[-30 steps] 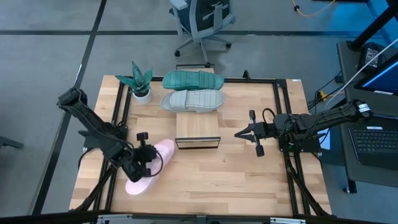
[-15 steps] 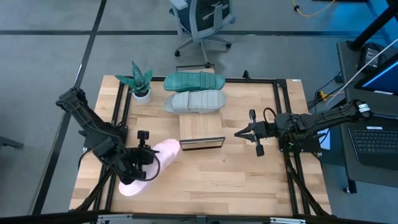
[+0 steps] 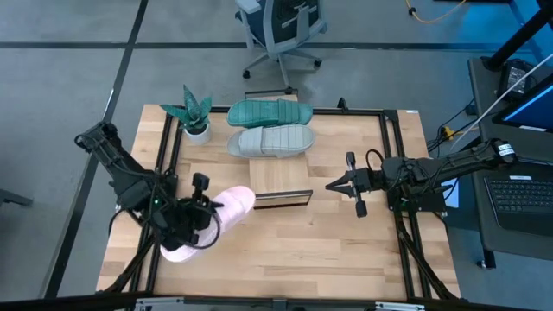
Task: Pick and place slippers onto the shelf
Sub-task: Put the pink pair of slippers on the shelf
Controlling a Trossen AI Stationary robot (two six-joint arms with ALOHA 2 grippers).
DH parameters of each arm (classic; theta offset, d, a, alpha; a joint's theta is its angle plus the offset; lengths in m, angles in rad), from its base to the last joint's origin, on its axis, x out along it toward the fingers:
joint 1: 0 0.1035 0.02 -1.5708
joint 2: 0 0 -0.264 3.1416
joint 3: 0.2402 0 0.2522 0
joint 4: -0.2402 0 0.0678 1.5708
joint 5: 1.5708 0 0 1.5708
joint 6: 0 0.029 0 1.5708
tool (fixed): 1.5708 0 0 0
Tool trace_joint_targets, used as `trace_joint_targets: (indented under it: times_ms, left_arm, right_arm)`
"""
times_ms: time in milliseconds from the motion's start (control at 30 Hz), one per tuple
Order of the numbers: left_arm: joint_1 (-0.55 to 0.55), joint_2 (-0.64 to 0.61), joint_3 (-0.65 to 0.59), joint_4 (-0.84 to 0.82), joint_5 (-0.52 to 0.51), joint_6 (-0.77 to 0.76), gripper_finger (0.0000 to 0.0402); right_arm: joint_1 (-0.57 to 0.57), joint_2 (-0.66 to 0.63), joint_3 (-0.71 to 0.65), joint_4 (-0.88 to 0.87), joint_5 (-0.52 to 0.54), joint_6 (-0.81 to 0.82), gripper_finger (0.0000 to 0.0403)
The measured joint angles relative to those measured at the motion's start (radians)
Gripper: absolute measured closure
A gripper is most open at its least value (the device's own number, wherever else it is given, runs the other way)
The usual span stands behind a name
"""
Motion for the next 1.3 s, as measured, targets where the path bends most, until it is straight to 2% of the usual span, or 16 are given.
trace_joint_targets:
  times_ms: [167,333,467,667,867,933,1300]
  left_arm:
    - [0.106,0.000,0.049,0.000,0.083,0.191,0.0399]
    - [0.222,0.000,0.088,0.023,0.162,0.355,0.0399]
    - [0.323,0.000,0.102,0.068,0.252,0.475,0.0399]
    - [0.470,0.000,0.129,0.137,0.378,0.671,0.0399]
    - [0.603,0.004,0.156,0.163,0.501,0.813,0.0399]
    - [0.636,0.015,0.165,0.169,0.535,0.877,0.0399]
    - [0.770,0.148,0.255,0.177,0.664,1.157,0.0399]
  right_arm:
    - [-0.010,-0.014,0.000,0.056,0.038,0.129,0.0382]
    - [-0.016,-0.085,0.000,0.048,0.062,0.059,0.0382]
    - [-0.015,-0.150,0.000,-0.019,-0.005,-0.004,0.0382]
    - [-0.015,-0.202,0.000,-0.146,-0.032,-0.024,0.0382]
    - [-0.015,-0.211,0.000,-0.140,-0.215,-0.086,0.0382]
    - [-0.015,-0.208,0.000,-0.140,-0.247,-0.100,0.0382]
    - [-0.015,-0.206,0.000,-0.139,-0.252,-0.098,0.0382]
